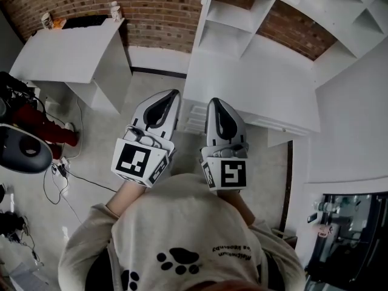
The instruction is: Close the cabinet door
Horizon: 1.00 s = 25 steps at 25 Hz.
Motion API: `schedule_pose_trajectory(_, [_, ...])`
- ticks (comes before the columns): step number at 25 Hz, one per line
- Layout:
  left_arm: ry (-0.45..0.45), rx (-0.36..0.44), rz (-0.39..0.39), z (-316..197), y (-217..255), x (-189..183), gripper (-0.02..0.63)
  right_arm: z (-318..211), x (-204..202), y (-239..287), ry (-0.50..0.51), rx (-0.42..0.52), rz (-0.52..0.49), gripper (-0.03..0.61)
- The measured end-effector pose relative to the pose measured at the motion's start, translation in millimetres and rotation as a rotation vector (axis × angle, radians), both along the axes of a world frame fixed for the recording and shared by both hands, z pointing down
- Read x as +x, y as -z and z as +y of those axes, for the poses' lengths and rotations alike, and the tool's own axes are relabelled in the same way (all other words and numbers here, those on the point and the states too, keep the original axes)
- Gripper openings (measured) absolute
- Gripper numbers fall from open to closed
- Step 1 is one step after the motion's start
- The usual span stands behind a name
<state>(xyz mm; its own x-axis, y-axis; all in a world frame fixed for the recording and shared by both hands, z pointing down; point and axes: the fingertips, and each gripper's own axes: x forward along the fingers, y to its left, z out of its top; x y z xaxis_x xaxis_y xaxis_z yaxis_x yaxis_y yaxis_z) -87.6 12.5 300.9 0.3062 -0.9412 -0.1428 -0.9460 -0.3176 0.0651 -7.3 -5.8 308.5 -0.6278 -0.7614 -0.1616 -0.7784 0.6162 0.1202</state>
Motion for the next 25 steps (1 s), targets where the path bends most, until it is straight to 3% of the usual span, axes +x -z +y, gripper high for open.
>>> schedule_pose_trajectory(7, [-0.003, 0.0, -0.007, -31.9, 7.5, -6.4, 0.009, -31.4, 0.3, 10.9, -0.001, 0.025, 0.024, 0.011])
schedule_pose_trajectory(17, [-0.039, 0.095, -0.027, -96.6, 55.1, -29.3, 0.009, -96.7, 4.3, 60.5, -0.028, 0.13, 0.007, 0.01])
schedule_pose_trajectory(21, [-0.045, 0.126, -0.035, -123.6, 74.1, -46.3, 0.009, -128.9, -5.1, 87.9, -0.074, 0.178, 0.06, 0.011])
schedule_pose_trajectory(25, [-0.065, 0.145, -0.049, -150.0, 90.5, -58.7, 0.009, -157.8, -17.9, 110.1, -0.087, 0.19, 0.046, 0.011])
